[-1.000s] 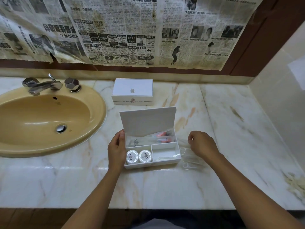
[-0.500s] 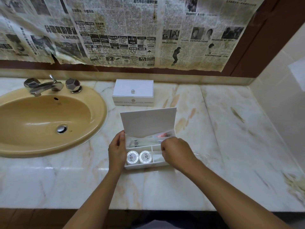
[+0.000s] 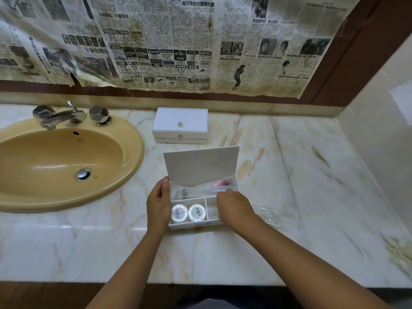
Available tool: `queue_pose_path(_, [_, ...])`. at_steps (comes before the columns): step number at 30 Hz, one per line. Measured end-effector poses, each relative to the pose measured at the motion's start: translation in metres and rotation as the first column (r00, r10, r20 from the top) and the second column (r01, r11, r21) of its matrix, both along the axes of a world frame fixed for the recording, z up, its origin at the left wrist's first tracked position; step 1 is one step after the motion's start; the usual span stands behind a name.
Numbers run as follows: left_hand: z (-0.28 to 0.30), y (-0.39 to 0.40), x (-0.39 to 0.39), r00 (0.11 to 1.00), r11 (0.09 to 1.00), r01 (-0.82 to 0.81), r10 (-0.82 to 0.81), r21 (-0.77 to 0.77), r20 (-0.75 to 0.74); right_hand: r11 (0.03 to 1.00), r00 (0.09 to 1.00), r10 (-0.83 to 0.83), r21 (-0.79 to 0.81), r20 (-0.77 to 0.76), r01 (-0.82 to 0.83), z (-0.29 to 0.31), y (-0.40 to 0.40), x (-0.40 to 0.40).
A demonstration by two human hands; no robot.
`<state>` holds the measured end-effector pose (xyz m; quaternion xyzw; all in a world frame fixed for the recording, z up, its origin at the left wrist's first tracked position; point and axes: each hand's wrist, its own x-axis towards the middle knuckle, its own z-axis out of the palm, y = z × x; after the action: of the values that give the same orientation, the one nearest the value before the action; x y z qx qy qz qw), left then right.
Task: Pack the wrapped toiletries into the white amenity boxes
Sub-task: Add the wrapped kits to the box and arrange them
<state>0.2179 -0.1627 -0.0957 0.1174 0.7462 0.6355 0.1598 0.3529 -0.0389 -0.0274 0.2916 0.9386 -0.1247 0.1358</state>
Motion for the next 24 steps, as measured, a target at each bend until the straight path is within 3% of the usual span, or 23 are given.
queue_pose_path(5, [0.002,0.0,0.001,1.0,1.0,0.002,-0.002,0.0,-0.011,1.0,1.0,0.009,-0.004,-0.019,-0.009,0.005,-0.007,0.002])
queue_pose_path(13, [0.005,0.001,0.002,1.0,1.0,0.006,-0.006,0.007,-0.022,0.955,0.979,0.169,-0.264,0.115,-0.133,0.007,0.0,0.008])
queue_pose_path(19, [0.005,0.0,0.003,1.0,1.0,-0.001,0.001,0.002,-0.018,0.992,0.999,-0.025,-0.125,-0.041,0.02,0.013,0.01,0.009])
queue_pose_path(24, [0.008,0.001,0.004,1.0,1.0,0.0,0.0,0.009,-0.021,0.966,0.93,-0.249,-0.143,-0.27,0.217,0.026,0.039,0.017])
